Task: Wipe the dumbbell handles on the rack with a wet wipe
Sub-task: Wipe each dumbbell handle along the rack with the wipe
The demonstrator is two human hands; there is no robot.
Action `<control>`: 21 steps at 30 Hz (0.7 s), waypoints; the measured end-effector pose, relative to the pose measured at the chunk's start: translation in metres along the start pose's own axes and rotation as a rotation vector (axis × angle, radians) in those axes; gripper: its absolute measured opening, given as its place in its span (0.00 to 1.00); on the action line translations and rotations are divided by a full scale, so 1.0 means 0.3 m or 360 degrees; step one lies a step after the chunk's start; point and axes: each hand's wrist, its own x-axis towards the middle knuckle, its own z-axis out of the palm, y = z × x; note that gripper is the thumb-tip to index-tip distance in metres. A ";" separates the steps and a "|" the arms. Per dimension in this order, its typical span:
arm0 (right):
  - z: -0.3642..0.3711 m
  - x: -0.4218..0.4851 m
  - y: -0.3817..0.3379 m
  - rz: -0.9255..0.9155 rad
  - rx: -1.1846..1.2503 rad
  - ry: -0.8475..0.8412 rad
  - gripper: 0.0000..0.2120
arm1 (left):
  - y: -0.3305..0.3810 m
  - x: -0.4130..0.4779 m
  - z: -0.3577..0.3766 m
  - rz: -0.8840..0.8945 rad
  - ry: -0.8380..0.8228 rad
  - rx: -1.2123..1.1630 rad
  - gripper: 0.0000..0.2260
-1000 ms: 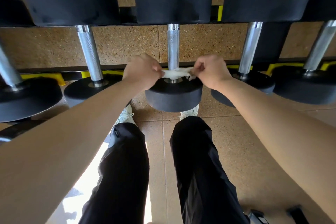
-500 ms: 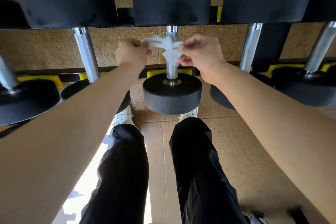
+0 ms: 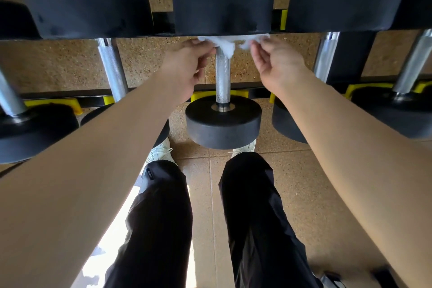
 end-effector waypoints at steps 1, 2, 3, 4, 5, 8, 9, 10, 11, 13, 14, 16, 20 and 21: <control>-0.010 0.002 -0.001 0.0019 0.0019 0.0056 0.05 | -0.003 -0.002 -0.001 0.0022 -0.0014 0.0098 0.02; -0.014 -0.001 0.004 0.0027 -0.0034 0.0053 0.04 | -0.003 0.000 -0.002 0.0014 0.0041 0.0132 0.02; -0.011 -0.012 0.016 0.0031 -0.0124 -0.0020 0.05 | 0.000 0.007 -0.007 -0.0031 0.0150 0.0095 0.01; 0.000 -0.030 0.031 0.0030 -0.0214 -0.0125 0.05 | 0.003 0.017 -0.018 -0.0105 0.0288 0.0019 0.01; 0.013 -0.045 0.048 0.0017 -0.0297 -0.0220 0.06 | 0.007 0.030 -0.032 -0.0183 0.0420 -0.0062 0.03; 0.036 -0.062 0.067 -0.0117 -0.0527 -0.0253 0.06 | 0.004 0.052 -0.068 -0.0275 0.0561 -0.0157 0.05; 0.034 -0.057 0.060 -0.0152 -0.0550 -0.0181 0.06 | -0.005 0.051 -0.071 -0.0242 0.0510 -0.0096 0.05; 0.026 -0.048 0.048 -0.0164 -0.0555 -0.0079 0.05 | -0.014 0.045 -0.068 -0.0199 0.0416 0.0015 0.06; 0.017 -0.037 0.034 -0.0152 -0.0567 0.0047 0.04 | -0.024 0.032 -0.060 -0.0154 0.0293 0.0139 0.07; -0.013 -0.021 0.011 -0.0106 -0.0708 0.0282 0.02 | -0.039 0.008 -0.043 -0.0077 0.0093 0.0324 0.08; -0.032 -0.019 0.007 -0.0100 -0.0829 0.0312 0.03 | -0.047 0.004 -0.039 -0.0066 0.0081 0.0368 0.08; -0.063 -0.032 0.023 -0.0137 -0.1012 0.0076 0.02 | -0.057 0.015 -0.051 -0.0110 0.0240 0.0394 0.06; -0.093 -0.057 0.074 -0.0276 -0.1201 -0.0312 0.05 | -0.080 0.045 -0.109 -0.0192 0.0457 0.0389 0.07; -0.098 -0.050 0.076 -0.0305 -0.1207 -0.0247 0.05 | -0.087 0.044 -0.114 -0.0135 0.0399 0.0405 0.07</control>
